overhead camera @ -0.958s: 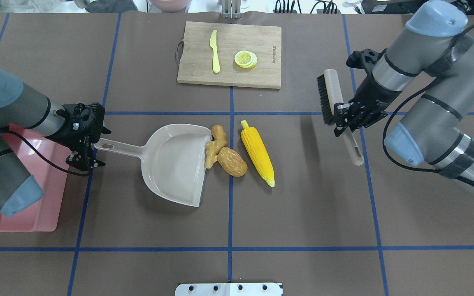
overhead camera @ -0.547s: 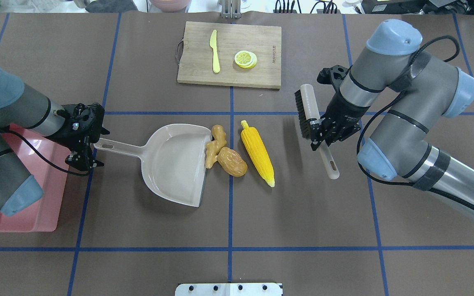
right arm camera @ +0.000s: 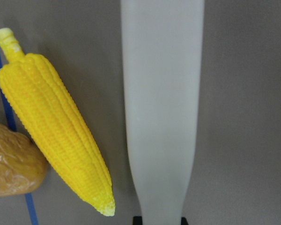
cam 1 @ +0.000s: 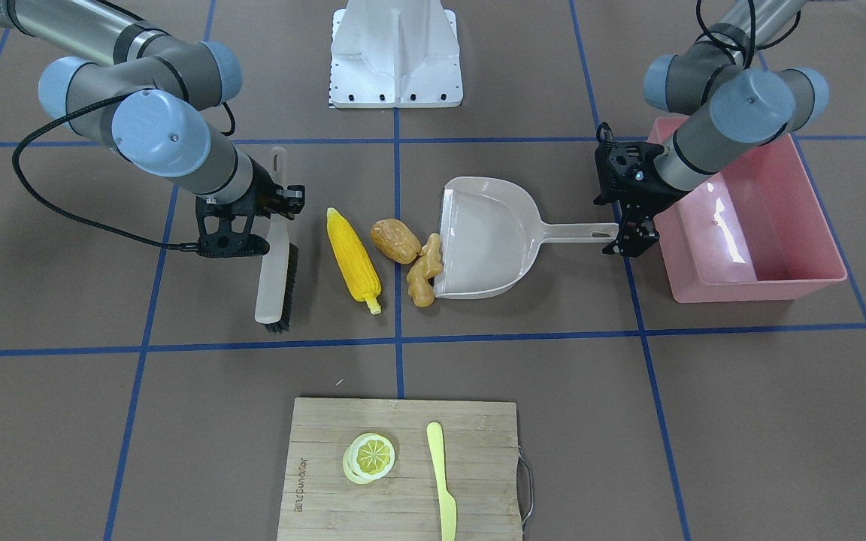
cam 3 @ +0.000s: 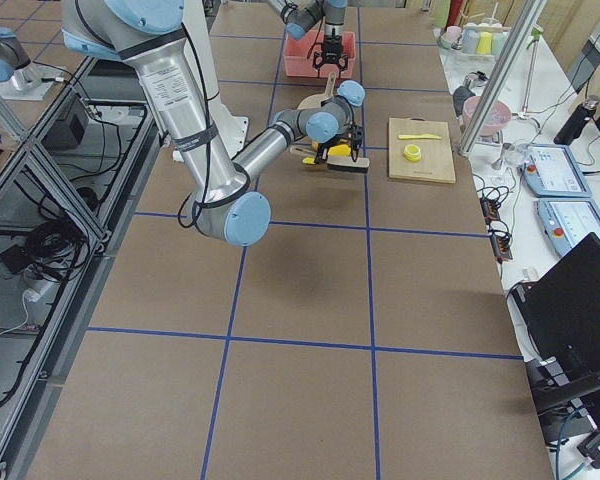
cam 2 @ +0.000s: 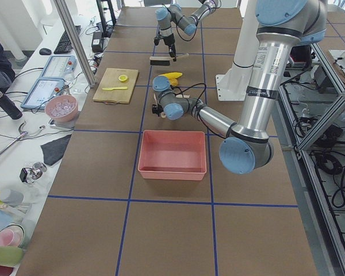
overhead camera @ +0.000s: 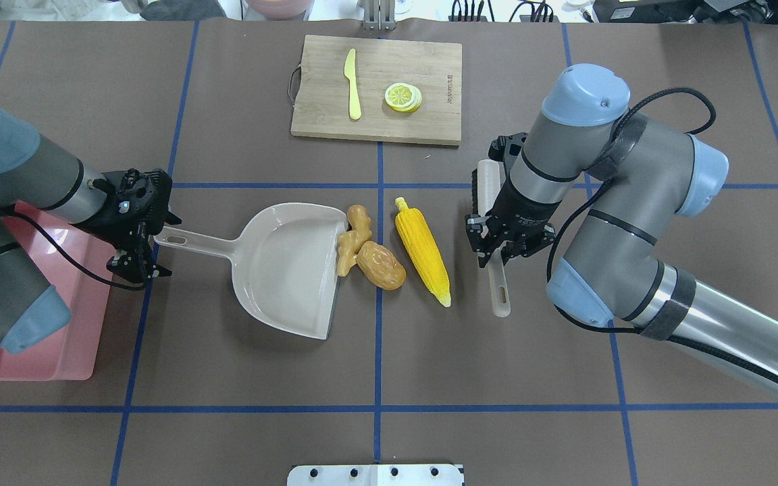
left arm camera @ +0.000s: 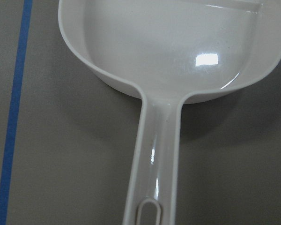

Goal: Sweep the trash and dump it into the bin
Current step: 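Carry the brush with the right gripper toward the corn beside the dustpan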

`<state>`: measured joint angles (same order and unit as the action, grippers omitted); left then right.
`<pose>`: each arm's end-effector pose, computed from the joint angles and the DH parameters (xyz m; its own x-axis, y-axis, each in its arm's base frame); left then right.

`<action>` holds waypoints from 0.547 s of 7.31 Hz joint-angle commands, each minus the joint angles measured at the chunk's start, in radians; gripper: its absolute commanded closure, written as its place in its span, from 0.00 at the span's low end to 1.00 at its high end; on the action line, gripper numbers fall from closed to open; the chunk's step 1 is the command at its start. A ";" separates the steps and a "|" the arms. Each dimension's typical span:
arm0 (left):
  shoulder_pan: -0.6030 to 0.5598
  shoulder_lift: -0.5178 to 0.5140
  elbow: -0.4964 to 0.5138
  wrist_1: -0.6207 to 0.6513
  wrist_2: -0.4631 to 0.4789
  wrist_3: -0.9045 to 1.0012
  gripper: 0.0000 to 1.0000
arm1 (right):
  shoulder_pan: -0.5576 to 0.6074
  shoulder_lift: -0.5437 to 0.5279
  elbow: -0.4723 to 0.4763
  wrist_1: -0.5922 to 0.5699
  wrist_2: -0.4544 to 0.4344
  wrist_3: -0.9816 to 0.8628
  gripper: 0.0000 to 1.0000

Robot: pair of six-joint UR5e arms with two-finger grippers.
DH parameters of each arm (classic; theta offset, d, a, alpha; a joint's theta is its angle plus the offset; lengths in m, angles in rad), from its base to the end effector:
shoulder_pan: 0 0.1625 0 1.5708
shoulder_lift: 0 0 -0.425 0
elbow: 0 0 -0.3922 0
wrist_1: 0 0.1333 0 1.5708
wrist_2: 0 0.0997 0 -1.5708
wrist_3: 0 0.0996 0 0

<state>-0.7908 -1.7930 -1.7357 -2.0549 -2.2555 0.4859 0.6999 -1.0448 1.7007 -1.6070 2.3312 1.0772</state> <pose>0.3580 -0.4618 0.4024 -0.0255 0.9997 -0.0028 -0.4987 -0.0103 0.8667 -0.4535 -0.4664 0.2917 0.6244 0.0770 0.7773 0.1537 0.9636 -0.2189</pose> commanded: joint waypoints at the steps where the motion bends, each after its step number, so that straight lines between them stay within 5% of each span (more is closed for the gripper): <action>1: 0.007 0.016 -0.001 -0.001 -0.013 0.000 0.05 | -0.048 0.000 0.028 -0.076 -0.059 0.009 1.00; 4: 0.013 0.015 0.011 -0.001 -0.021 -0.001 0.05 | -0.092 0.017 0.051 -0.149 -0.072 0.009 1.00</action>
<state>-0.7790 -1.7782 -1.7268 -2.0545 -2.2706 0.4860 0.6262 -1.0341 1.7478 -1.7304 2.2684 1.0851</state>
